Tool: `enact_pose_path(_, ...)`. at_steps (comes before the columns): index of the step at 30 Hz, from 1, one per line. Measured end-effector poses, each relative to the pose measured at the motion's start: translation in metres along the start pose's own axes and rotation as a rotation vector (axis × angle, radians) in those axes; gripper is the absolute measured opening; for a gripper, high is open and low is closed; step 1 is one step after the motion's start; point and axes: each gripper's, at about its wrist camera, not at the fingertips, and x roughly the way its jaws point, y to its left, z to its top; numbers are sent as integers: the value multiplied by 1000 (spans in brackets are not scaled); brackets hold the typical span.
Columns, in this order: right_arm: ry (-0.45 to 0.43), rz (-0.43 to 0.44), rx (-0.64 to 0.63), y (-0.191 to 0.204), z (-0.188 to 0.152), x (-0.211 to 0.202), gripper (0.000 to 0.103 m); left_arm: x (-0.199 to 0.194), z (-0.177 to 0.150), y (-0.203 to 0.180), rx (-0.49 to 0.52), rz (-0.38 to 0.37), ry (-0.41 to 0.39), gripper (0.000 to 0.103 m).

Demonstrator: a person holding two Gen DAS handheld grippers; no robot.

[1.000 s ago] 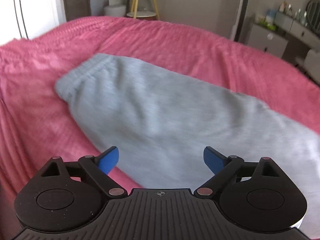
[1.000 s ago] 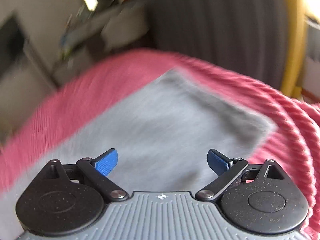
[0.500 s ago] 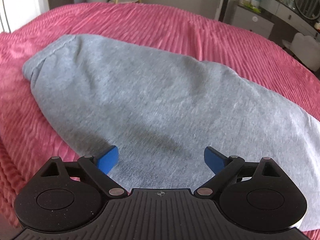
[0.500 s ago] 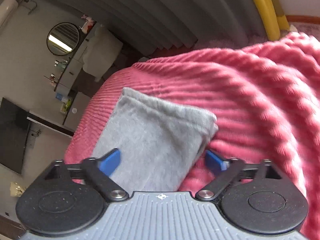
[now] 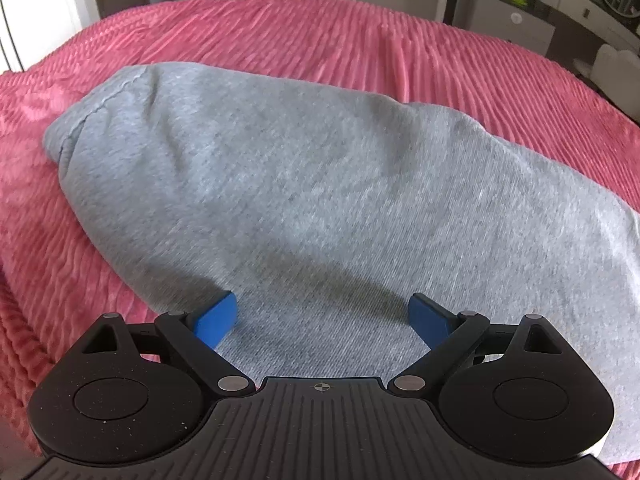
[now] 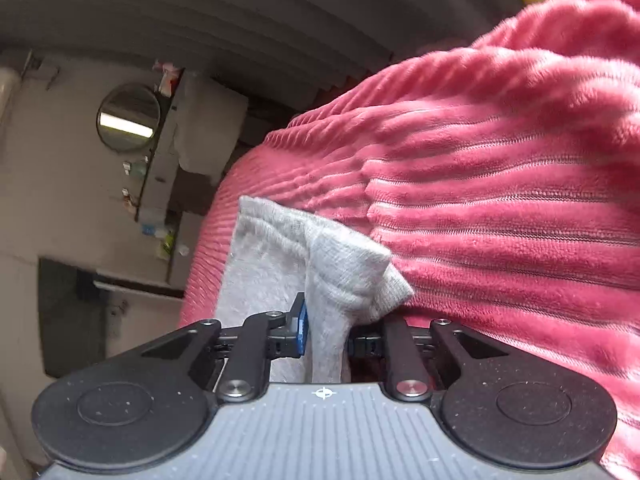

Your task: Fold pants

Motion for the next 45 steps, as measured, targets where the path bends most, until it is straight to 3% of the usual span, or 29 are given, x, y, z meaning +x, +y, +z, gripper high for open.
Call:
enact_pose_path(2,2,-6,12,3,1,0,17,0,0,-1,2,3,0,96)
enact_pose_path(3,-1,-13,-13,7,1,-2,12,0,0,0,2,3,1,96)
enact_pose_path(6,-23,-10,-111,24,-4,-11,10,0,0,0,-1,0,3,96)
enact_pose_path(12,-42,73,-151,49,-10,-24,10,0,1,1,-5,-5,3,96)
enact_pose_path(17,-43,-166,-284,66,-14,-12,10,-1,1,5,-27,-27,-2,96)
enact_pose_path(20,-67,-171,-335,80,-19,-17,10,-4,1,9,-43,-41,-12,96)
enact_pose_path(23,-109,-157,-449,119,-34,-25,10,-12,0,13,-56,-51,-37,96)
enact_pose_path(26,-137,-80,-650,180,-74,-31,10,-28,-1,20,-67,-70,-100,96)
enact_pose_path(30,-40,82,-1008,255,-183,-23,10,-49,0,34,-79,-74,-178,96)
enact_pose_path(32,70,139,-1190,270,-256,-8,10,-58,0,42,-81,-79,-207,96)
enact_pose_path(35,257,181,-1383,253,-355,20,10,-63,-5,53,-64,-76,-231,97)
enact_pose_path(37,449,173,-1442,226,-407,42,12,-60,-9,62,-68,-76,-212,97)
enact_pose_path(38,564,125,-1481,210,-431,55,12,-56,-8,65,-86,-97,-180,97)
enact_pose_path(41,494,116,-1658,203,-460,46,15,-41,-6,75,-143,-170,-99,97)
enact_pose_path(45,537,119,-1524,216,-440,44,13,-26,-2,72,-141,-179,-38,97)
